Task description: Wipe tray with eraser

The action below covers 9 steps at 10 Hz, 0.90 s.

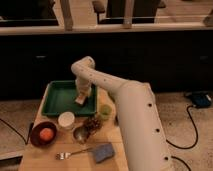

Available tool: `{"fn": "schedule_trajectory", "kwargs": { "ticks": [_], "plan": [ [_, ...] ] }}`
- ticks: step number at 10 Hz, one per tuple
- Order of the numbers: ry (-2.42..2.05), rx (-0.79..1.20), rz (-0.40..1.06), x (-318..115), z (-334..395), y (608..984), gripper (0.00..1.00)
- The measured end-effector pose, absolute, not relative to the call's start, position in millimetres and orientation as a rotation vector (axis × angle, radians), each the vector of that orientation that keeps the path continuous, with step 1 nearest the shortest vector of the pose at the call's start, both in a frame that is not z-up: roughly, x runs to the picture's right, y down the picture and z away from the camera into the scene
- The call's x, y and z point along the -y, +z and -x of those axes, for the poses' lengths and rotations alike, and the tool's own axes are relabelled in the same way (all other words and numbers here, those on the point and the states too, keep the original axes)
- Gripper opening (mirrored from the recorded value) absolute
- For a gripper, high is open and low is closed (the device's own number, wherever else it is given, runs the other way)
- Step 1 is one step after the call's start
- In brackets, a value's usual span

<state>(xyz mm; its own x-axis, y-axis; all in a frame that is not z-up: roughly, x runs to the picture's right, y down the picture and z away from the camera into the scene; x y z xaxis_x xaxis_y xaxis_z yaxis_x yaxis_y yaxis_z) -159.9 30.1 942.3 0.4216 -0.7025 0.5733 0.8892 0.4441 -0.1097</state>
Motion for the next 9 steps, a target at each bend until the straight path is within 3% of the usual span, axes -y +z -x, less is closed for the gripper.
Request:
{"fn": "schedule_trajectory", "kwargs": {
  "ticks": [9],
  "plan": [
    [-1.150,0.630,0.399,-60,190,916,0.00]
  ]
}}
